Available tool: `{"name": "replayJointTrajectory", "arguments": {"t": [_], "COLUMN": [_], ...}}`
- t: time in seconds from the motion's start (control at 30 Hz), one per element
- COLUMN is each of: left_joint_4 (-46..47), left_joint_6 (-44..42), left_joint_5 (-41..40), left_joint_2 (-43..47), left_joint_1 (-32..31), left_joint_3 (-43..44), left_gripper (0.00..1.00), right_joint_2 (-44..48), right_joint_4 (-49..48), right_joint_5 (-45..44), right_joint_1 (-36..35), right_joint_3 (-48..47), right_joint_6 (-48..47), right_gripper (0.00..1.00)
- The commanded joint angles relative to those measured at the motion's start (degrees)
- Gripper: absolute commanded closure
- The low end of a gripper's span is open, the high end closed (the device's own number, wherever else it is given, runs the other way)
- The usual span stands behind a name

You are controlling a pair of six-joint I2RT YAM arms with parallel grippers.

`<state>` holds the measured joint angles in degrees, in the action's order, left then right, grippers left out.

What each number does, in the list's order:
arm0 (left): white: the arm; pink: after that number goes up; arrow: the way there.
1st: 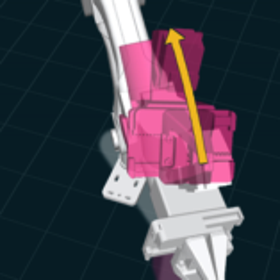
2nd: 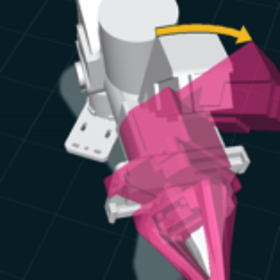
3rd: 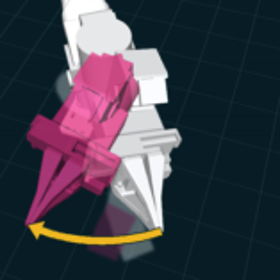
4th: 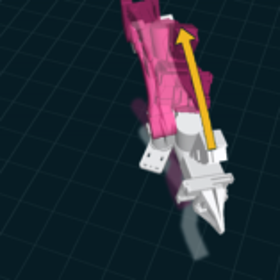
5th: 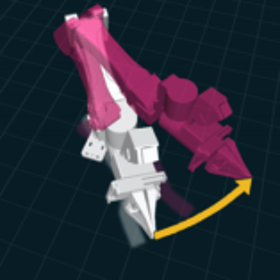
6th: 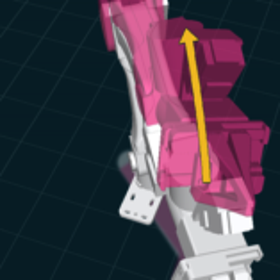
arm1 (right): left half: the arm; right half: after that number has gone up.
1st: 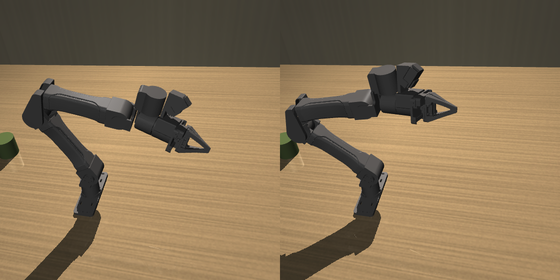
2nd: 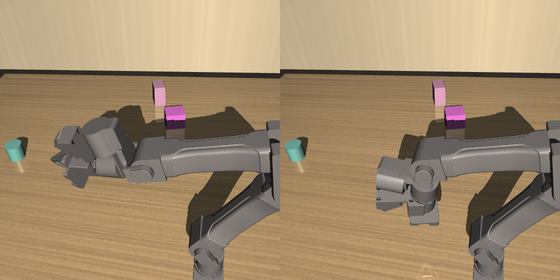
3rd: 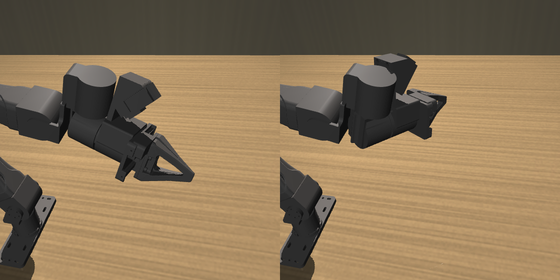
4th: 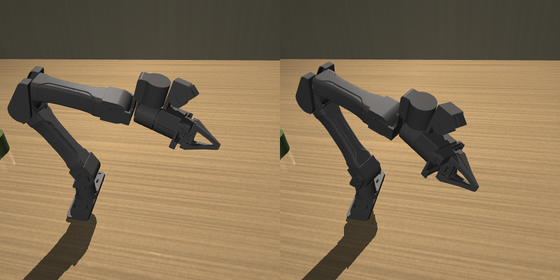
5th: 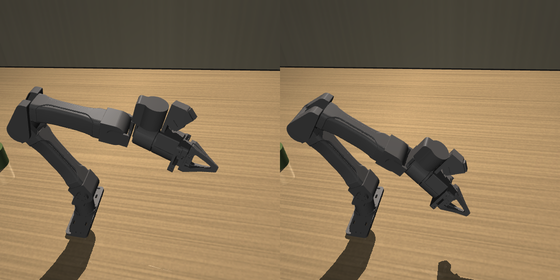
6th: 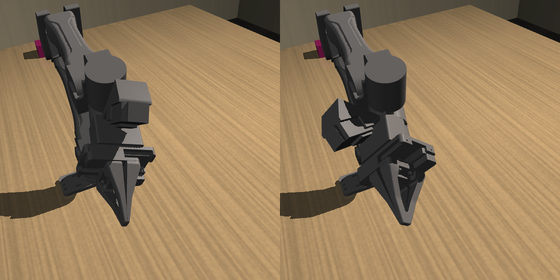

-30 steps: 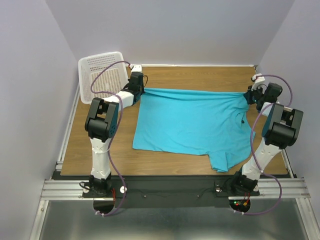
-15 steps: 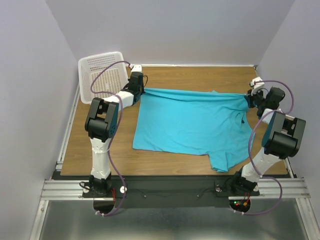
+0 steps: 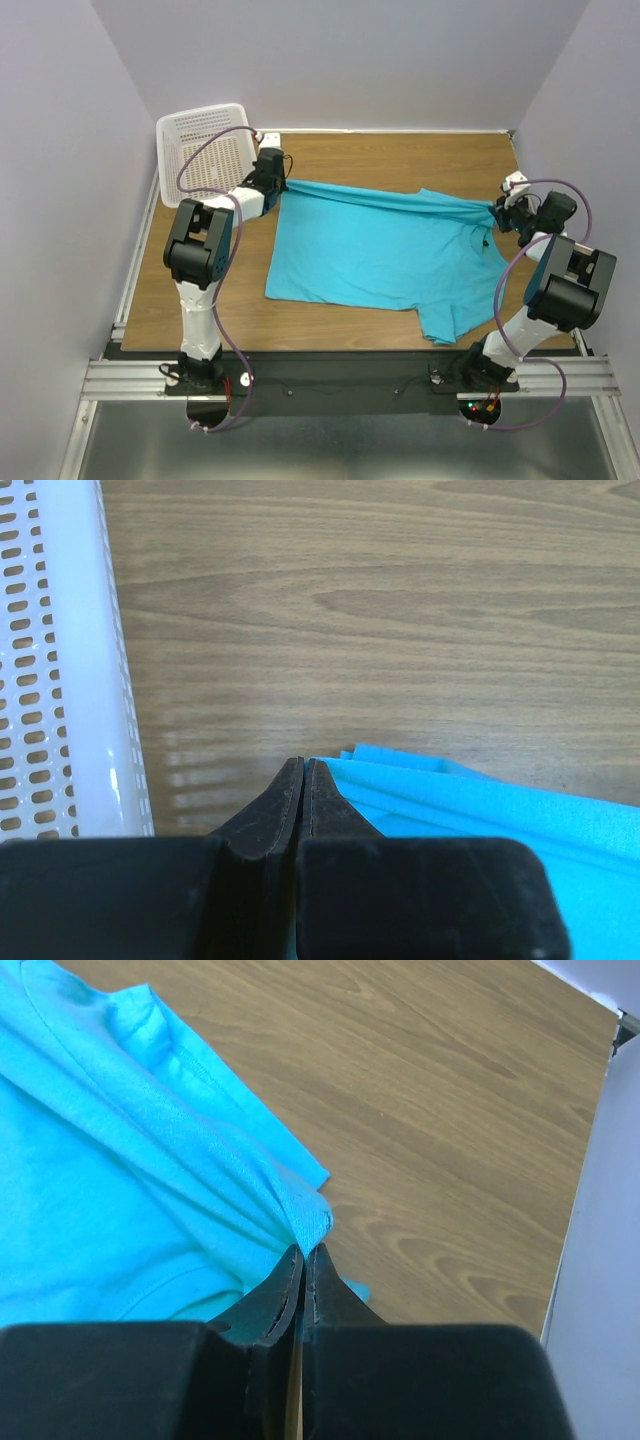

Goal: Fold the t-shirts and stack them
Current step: Fold the tshirt

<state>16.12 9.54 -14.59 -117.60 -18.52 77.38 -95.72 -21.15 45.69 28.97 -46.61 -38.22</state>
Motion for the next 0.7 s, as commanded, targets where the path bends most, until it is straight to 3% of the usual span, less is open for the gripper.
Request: {"name": "replayJointTrajectory", "arguments": {"t": [0.0,0.67], "left_joint_4": [3.48,3.57], "left_joint_6": [0.39,0.39], "left_joint_5": [-1.49,-0.70], "left_joint_2": [4.92,6.15], "left_joint_1": [0.77,0.59], "left_joint_3": [-2.15,-4.70], "left_gripper": [1.00,1.00], "right_joint_2": [2.20,3.18], "right_joint_4": [-0.47,-0.30], "right_joint_5": [0.45,-1.40], "right_joint_1": [0.82,1.00], "right_joint_3": [0.29,2.05], "right_joint_6": [-2.83,-1.60], "right_gripper": [0.99,0.96]}}
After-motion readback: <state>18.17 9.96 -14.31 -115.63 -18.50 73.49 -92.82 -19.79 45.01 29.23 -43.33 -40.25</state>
